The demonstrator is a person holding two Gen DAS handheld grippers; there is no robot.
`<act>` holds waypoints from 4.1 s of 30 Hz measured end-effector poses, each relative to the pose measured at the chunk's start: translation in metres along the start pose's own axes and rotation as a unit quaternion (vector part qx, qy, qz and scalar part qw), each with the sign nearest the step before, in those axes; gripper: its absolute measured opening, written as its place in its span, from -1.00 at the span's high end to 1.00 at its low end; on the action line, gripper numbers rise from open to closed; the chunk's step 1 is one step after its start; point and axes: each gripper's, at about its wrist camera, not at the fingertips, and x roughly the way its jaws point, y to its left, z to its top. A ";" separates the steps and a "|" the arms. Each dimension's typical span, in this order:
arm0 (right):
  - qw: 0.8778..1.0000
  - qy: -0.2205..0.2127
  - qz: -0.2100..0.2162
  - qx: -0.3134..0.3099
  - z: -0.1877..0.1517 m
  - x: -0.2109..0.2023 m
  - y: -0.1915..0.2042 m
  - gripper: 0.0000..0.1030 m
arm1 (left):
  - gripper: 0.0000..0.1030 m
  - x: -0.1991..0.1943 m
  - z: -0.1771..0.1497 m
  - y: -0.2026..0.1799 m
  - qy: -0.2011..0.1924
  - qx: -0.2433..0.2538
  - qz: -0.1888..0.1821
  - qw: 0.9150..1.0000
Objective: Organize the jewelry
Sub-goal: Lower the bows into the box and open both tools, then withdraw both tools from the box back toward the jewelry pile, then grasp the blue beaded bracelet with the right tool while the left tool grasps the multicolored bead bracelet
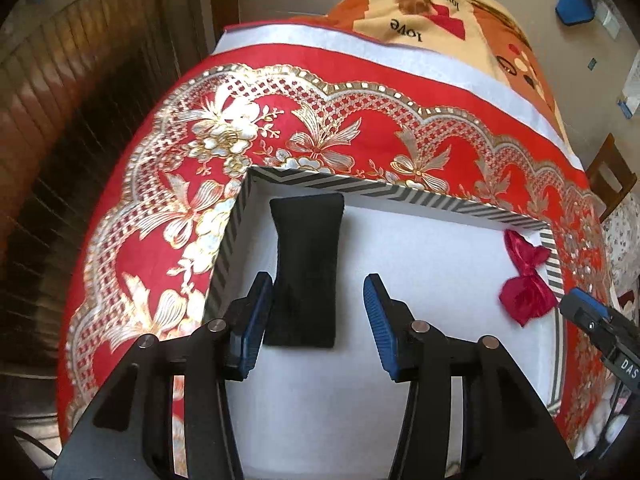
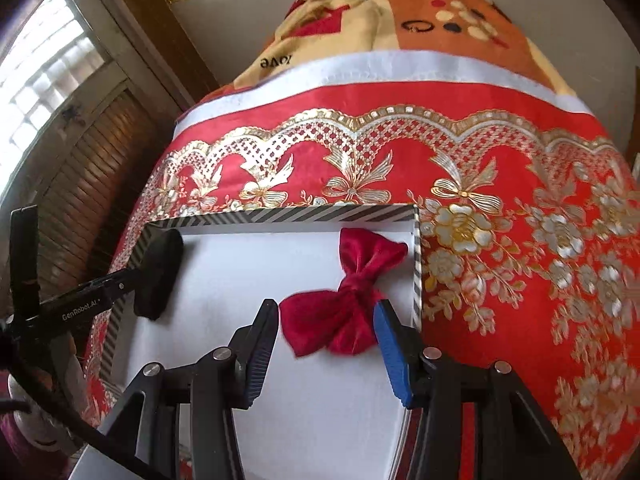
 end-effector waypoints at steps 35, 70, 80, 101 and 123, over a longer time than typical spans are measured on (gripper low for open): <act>0.999 -0.044 -0.005 -0.030 -0.158 -0.128 0.041 -0.13 | 0.09 -0.145 -0.155 -0.007 -0.065 0.021 0.033 0.997; 0.999 -0.017 -0.011 -0.036 -0.214 -0.133 0.055 -0.21 | 0.09 -0.149 -0.222 0.015 0.007 0.008 -0.058 0.998; 0.999 0.004 -0.012 -0.032 -0.211 -0.113 0.052 -0.21 | 0.09 -0.123 -0.231 0.014 0.048 0.021 -0.056 0.997; 0.998 0.012 -0.063 -0.023 -0.165 -0.065 0.004 -0.14 | 0.09 -0.065 -0.229 0.018 0.092 0.041 -0.036 0.994; 0.996 -0.021 -0.055 -0.068 -0.153 -0.066 0.008 0.85 | 0.90 -0.095 -0.199 0.035 0.052 0.023 -0.051 0.997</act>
